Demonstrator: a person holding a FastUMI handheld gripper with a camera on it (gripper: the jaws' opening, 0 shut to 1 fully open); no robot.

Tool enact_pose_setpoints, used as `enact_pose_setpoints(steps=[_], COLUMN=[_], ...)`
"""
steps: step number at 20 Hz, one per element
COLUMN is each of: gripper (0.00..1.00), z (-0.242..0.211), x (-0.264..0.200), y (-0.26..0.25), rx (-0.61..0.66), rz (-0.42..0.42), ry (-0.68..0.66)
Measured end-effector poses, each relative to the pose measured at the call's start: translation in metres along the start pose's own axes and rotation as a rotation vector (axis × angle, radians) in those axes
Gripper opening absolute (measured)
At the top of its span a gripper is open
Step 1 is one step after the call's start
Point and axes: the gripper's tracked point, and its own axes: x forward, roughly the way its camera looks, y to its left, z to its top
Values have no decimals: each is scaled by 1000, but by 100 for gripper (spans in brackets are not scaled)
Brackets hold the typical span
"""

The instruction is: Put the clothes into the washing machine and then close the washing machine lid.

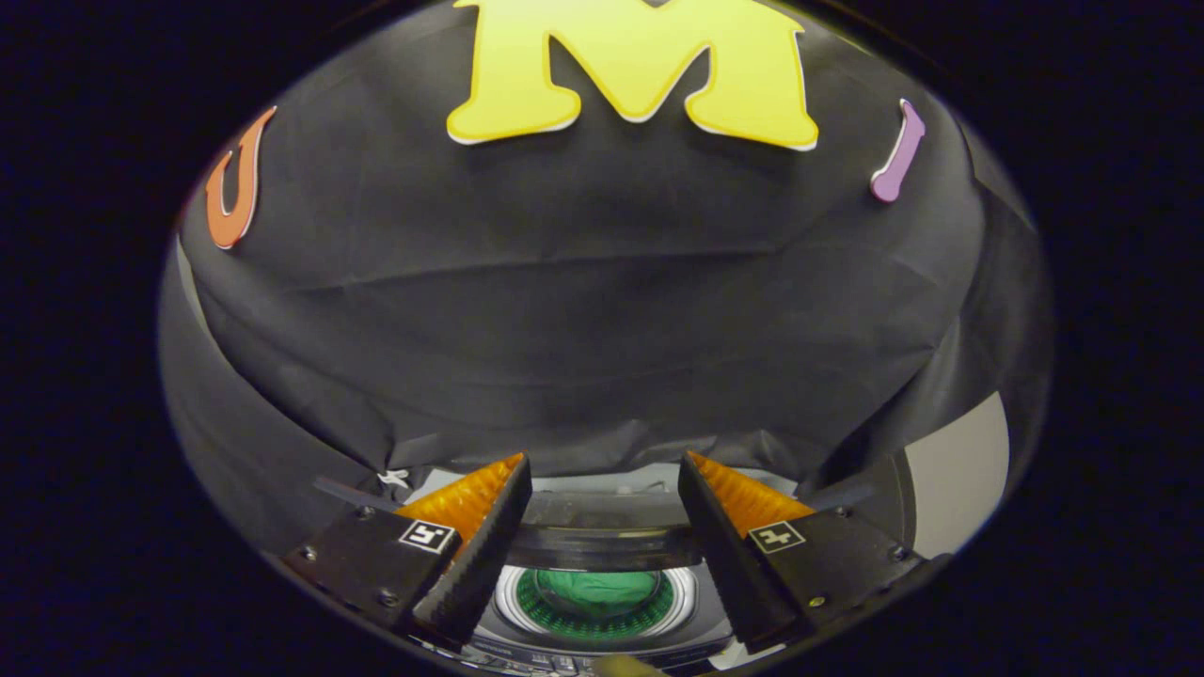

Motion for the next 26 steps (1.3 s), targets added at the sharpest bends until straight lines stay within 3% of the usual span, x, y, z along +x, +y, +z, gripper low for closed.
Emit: enact_pose_setpoints(steps=[15, 26], gripper=[99, 99], z=[-23, -67], x=[-24, -50], y=[-2, -3], rx=[-28, -43], rz=[-17, 14], ry=[-175, -199])
